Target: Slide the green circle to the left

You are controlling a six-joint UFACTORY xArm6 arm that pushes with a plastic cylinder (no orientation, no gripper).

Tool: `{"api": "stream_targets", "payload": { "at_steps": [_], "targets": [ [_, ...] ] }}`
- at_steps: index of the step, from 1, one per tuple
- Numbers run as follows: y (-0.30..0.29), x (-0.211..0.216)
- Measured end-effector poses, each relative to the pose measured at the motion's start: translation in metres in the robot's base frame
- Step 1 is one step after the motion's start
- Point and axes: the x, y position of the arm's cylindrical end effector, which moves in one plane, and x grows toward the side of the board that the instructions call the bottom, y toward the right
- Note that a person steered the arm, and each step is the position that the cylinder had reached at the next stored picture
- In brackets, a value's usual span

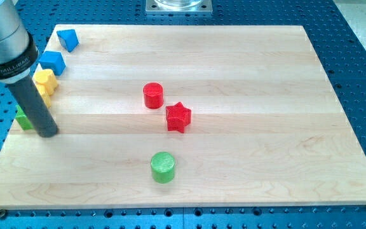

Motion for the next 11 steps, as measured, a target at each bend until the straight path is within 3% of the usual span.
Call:
{"api": "stream_targets", "payload": {
  "at_steps": [1, 3, 4, 5, 6, 7, 10, 11],
  "targets": [
    [0.015, 0.021],
    [0.179, 0.058],
    [0.249, 0.045],
    [0.316, 0.073],
    [0.292, 0.093],
    [0.226, 0.093],
    [0.047, 0.042],
    [0.039, 0.075]
  ]
}}
